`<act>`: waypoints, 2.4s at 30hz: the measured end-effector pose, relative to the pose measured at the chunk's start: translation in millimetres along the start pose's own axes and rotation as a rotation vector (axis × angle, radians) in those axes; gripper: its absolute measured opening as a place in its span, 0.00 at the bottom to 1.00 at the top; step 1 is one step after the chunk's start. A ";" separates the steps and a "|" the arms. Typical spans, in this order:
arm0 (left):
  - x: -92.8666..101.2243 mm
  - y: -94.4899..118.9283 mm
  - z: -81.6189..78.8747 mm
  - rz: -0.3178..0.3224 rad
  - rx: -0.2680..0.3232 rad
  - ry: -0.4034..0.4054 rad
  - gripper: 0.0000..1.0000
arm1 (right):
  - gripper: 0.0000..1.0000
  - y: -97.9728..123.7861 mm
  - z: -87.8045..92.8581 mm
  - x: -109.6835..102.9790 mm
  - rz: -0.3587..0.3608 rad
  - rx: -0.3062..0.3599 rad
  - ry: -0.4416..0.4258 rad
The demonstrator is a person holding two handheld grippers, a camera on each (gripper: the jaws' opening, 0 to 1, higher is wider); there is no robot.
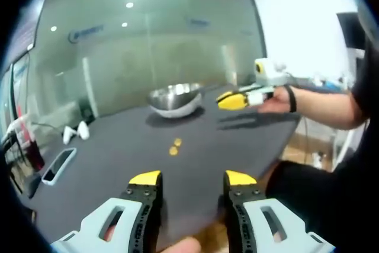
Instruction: Pick up the QQ candy scattered on the table and place it into the stainless steel bowl on the table
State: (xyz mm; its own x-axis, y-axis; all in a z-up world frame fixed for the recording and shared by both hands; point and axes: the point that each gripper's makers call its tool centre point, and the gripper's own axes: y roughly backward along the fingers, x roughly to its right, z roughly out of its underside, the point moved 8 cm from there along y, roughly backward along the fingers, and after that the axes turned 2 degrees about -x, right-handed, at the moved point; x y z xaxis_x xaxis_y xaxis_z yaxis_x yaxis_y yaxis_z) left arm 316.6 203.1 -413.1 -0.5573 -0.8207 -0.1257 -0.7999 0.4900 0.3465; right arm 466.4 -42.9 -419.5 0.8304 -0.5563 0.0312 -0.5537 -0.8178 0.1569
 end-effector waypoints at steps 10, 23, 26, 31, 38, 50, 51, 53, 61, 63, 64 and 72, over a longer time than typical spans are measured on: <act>-1.3 3.7 5.6 -0.013 -0.008 0.013 0.42 | 0.21 -45.7 1.0 -23.6 -0.128 -0.078 0.059; -5.4 12.2 6.7 -0.051 0.006 0.016 0.42 | 0.19 -102.1 9.8 -35.7 -0.196 -0.190 0.093; -5.9 12.6 7.3 -0.050 0.004 0.014 0.42 | 0.17 -107.5 11.9 -37.2 -0.194 -0.196 0.088; -10.4 13.3 10.0 -0.058 -0.004 0.022 0.42 | 0.13 -113.0 14.5 -42.2 -0.207 -0.223 0.097; -10.6 10.1 11.8 -0.055 -0.013 0.024 0.42 | 0.10 -112.0 13.3 -44.9 -0.213 -0.218 0.111; -13.0 9.4 7.8 -0.048 -0.012 0.008 0.42 | 0.09 -96.1 -2.7 -35.6 -0.184 -0.181 -0.031; -13.3 9.2 8.2 -0.048 -0.013 0.011 0.42 | 0.09 -90.1 -10.4 -36.0 -0.203 -0.167 -0.055; -12.9 8.4 9.0 -0.046 -0.016 0.009 0.42 | 0.09 -80.4 -24.0 -32.1 -0.192 -0.131 -0.079; -8.4 3.6 9.7 -0.027 -0.014 0.010 0.42 | 0.09 -54.6 -72.2 2.2 0.028 -0.002 0.078; -7.7 3.0 9.4 -0.025 -0.013 0.010 0.42 | 0.09 -50.0 -77.0 15.5 0.108 -0.015 0.086; -7.1 2.9 9.4 -0.022 -0.014 0.009 0.42 | 0.09 -48.7 -78.5 20.0 0.136 -0.026 0.099; -7.1 4.3 11.7 -0.025 -0.020 0.012 0.42 | 0.09 -46.6 -83.0 49.2 0.339 -0.050 0.248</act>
State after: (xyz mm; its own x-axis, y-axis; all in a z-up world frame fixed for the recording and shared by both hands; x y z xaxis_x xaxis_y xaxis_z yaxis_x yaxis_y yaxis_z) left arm 314.5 214.5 -421.6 -0.5347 -0.8360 -0.1232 -0.8085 0.4637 0.3624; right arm 538.2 -19.9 -343.3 0.5945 -0.7355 0.3249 -0.7998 -0.5827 0.1442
